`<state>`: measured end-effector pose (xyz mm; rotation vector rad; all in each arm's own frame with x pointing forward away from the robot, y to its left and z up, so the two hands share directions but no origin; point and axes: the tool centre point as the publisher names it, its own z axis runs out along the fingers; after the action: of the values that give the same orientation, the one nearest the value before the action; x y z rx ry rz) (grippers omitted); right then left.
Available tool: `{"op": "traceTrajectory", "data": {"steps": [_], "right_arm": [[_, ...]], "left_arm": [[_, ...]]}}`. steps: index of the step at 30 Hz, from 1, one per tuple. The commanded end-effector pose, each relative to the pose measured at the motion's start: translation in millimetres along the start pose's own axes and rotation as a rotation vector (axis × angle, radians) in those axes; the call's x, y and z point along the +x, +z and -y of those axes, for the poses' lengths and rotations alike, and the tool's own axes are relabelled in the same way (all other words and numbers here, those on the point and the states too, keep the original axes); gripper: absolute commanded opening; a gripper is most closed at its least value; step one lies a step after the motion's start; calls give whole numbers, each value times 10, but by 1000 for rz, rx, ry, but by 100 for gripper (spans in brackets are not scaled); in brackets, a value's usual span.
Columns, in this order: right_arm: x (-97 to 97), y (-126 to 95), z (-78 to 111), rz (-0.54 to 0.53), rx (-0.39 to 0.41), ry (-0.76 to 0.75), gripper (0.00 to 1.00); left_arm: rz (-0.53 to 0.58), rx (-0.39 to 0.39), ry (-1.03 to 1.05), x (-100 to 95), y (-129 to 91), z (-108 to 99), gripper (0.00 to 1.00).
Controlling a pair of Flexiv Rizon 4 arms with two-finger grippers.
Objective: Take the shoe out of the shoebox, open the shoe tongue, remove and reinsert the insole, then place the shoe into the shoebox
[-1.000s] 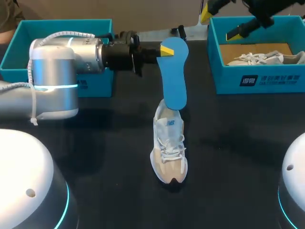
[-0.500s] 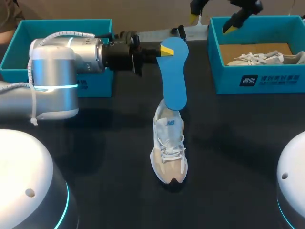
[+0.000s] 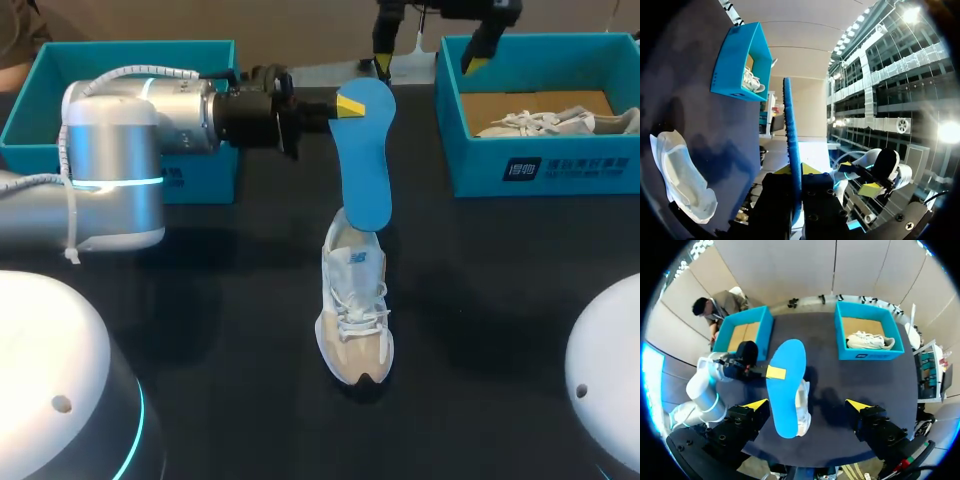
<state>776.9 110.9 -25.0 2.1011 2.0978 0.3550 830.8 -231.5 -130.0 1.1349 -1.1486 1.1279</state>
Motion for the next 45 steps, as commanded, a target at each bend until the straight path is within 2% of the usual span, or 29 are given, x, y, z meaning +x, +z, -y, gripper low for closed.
{"op": "traceTrajectory", "data": {"steps": [1, 9, 17, 37, 40, 45], "right_arm": [[67, 45, -54, 172, 17, 1, 100], [92, 148, -42, 143, 45, 8, 100], [248, 183, -49, 89, 42, -3, 100], [474, 222, 17, 49, 74, -44, 100], [490, 228, 9, 38, 72, -42, 100], [433, 206, -23, -41, 55, -6, 100]], "left_arm": [[1, 1, 0, -4, -2, -7, 0], [1, 1, 0, -4, -2, -7, 0], [1, 1, 0, -4, -2, -7, 0], [1, 1, 0, -4, -2, -7, 0], [1, 1, 0, -4, -2, -7, 0], [1, 1, 0, -4, -2, -7, 0]]}}
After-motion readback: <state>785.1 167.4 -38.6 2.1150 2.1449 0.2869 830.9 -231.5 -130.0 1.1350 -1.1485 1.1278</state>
